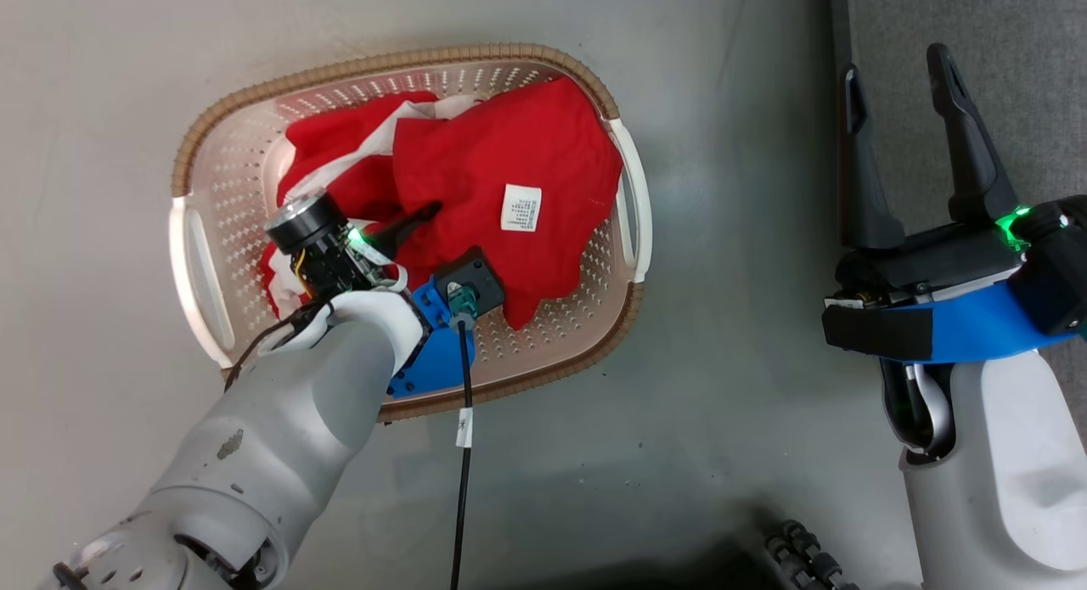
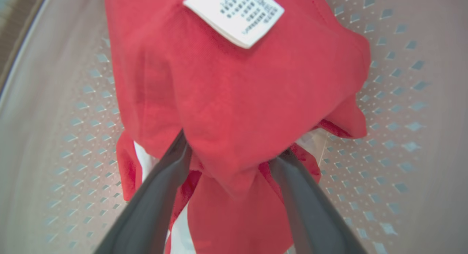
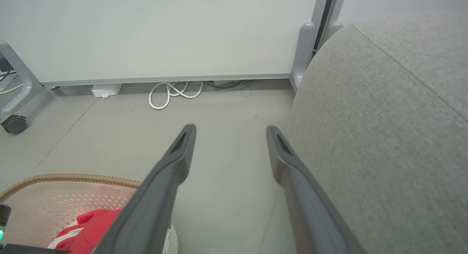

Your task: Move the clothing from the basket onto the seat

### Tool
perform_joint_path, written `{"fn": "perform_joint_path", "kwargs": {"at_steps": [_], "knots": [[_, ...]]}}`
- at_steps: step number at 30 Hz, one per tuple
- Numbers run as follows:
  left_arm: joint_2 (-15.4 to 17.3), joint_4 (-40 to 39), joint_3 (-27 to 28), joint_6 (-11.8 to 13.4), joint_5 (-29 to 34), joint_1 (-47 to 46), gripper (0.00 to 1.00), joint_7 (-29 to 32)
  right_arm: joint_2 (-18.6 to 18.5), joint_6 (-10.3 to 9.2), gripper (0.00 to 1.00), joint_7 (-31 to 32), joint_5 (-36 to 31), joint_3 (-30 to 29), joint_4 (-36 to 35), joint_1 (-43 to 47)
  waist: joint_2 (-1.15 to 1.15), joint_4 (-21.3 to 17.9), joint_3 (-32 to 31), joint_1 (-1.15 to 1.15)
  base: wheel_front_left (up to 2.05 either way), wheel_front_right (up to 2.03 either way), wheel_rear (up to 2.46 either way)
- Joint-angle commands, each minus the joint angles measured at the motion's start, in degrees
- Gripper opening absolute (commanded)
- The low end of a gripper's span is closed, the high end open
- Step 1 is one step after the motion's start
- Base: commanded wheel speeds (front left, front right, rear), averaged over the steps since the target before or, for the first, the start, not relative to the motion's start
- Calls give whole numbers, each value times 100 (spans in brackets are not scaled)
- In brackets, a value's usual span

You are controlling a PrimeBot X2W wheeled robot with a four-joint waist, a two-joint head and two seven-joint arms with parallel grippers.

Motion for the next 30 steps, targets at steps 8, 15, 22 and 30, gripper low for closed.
{"fn": "perform_joint_path", "kwargs": {"at_steps": [8,15,22,30], "knots": [[-18,13,-151,121,65,-340,100,-179,-19,3,100,-20,49,21,-111,-56,0,-105,241,-1,0,0,0],[-48,-52,-220,92,20,-400,0,-238,-18,3,100,-20,48,0,-111,-34,0,-96,252,-1,0,0,0],[-61,-363,-184,88,-120,-347,0,-247,-18,2,100,-20,40,2,-70,-37,0,-47,176,-1,0,0,0],[-64,-834,-98,117,-263,-180,0,-249,-18,3,100,-20,-28,-42,13,-27,0,95,-12,-1,0,0,0]]}}
